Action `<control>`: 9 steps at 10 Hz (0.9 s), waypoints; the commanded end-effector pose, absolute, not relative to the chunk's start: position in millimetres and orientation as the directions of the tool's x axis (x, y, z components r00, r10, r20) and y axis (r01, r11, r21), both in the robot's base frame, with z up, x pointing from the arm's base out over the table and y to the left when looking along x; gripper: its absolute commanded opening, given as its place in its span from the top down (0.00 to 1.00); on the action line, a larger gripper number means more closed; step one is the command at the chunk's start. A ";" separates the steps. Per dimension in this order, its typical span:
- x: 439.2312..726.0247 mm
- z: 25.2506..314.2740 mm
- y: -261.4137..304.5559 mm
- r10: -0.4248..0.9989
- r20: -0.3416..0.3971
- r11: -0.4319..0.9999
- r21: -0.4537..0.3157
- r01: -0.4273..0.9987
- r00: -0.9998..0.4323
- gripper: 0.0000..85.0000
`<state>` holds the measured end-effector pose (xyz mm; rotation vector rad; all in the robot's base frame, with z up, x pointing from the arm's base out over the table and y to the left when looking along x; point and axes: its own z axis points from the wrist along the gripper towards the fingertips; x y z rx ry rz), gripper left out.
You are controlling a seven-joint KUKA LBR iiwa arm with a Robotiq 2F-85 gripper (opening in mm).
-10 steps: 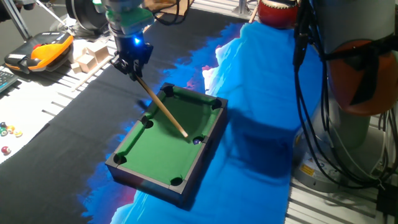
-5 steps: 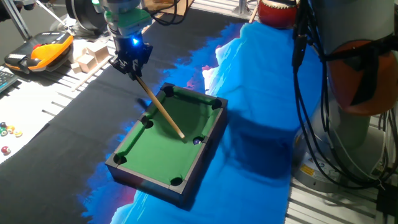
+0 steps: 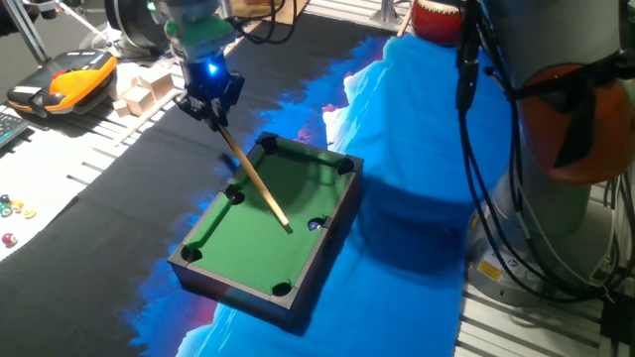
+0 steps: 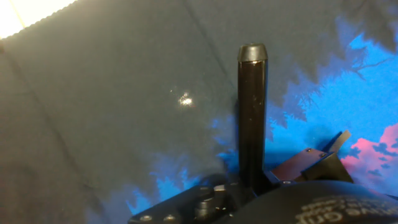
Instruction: Hit the pool ball
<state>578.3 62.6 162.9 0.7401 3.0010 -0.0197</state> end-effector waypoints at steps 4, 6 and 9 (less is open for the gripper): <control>572.7 149.2 68.9 0.484 -0.094 0.873 -0.027 0.488 -0.870 0.80; 573.8 147.4 69.1 0.497 -0.094 0.865 -0.033 0.502 -0.863 0.80; 573.7 147.1 69.6 0.517 -0.089 0.852 -0.039 0.522 -0.851 0.60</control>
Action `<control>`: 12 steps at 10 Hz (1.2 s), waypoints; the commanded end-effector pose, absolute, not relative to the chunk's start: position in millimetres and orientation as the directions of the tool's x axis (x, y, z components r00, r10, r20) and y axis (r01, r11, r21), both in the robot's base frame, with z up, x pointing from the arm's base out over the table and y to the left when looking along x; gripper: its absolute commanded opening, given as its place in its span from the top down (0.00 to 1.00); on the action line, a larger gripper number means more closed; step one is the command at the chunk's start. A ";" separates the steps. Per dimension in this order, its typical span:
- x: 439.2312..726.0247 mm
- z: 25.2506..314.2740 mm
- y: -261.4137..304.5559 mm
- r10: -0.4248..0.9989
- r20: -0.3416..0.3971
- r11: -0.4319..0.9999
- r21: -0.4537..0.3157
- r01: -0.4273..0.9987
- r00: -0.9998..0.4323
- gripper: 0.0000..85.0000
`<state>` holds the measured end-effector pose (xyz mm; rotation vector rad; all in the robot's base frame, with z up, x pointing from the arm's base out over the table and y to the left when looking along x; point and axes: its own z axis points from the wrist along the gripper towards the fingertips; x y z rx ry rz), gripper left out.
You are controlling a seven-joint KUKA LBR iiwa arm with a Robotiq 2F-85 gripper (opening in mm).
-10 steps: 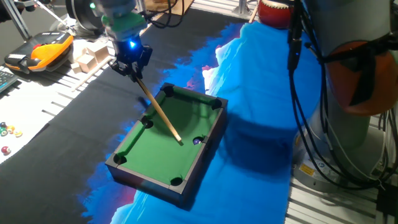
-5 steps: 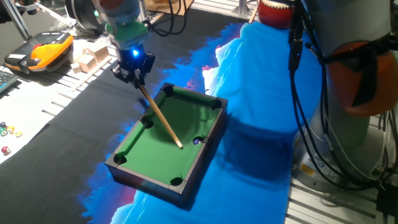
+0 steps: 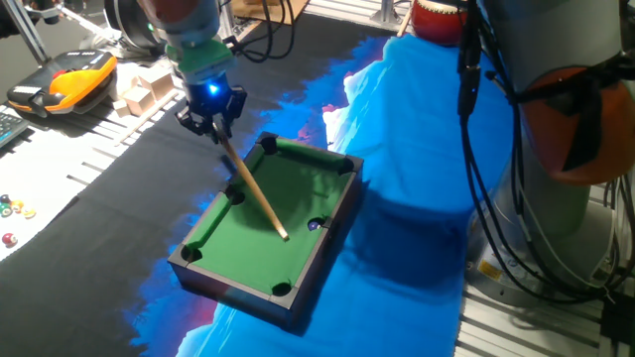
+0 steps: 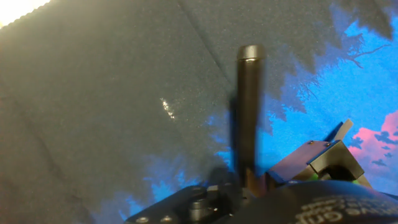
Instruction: Hit the pool ball
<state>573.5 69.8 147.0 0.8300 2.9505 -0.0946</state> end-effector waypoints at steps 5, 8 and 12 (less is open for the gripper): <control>568.4 156.8 73.5 0.517 -0.078 0.854 -0.023 0.520 -0.852 0.60; 571.4 164.5 68.3 0.454 -0.041 0.891 0.048 0.452 -0.890 1.00; 577.6 190.4 54.3 0.436 -0.055 0.899 0.073 0.432 -0.898 1.00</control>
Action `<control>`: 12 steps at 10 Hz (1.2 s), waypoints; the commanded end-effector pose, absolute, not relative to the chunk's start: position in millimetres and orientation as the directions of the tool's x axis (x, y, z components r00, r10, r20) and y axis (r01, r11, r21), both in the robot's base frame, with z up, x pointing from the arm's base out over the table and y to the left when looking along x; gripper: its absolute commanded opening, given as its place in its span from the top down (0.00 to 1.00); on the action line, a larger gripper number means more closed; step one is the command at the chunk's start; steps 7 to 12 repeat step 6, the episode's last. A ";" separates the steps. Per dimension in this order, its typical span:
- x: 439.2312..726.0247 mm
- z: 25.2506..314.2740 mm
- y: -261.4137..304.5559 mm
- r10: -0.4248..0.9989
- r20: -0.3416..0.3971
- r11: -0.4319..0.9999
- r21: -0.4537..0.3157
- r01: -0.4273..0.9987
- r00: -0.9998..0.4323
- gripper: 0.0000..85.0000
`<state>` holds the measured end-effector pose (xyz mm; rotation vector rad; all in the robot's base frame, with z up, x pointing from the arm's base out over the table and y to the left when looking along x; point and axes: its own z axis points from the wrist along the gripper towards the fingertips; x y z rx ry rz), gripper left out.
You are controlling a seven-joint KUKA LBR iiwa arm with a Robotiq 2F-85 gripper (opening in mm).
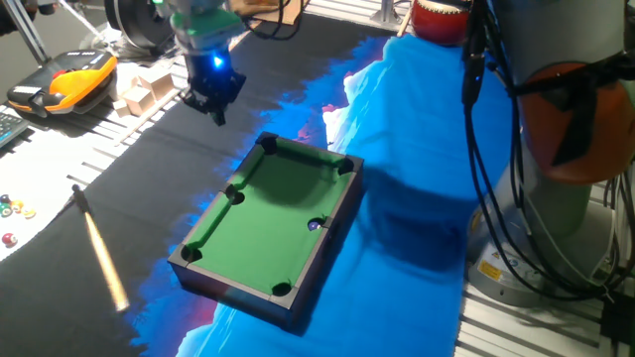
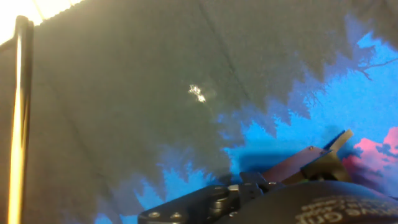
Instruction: Hit the pool ball
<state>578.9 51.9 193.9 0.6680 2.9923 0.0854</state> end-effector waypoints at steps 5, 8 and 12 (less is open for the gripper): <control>587.7 225.4 30.4 0.392 -0.041 0.919 0.068 0.389 -0.919 1.00; 587.3 225.6 30.3 0.389 -0.054 0.921 0.048 0.386 -0.920 1.00; 587.3 225.6 30.3 0.389 -0.054 0.921 0.048 0.386 -0.920 1.00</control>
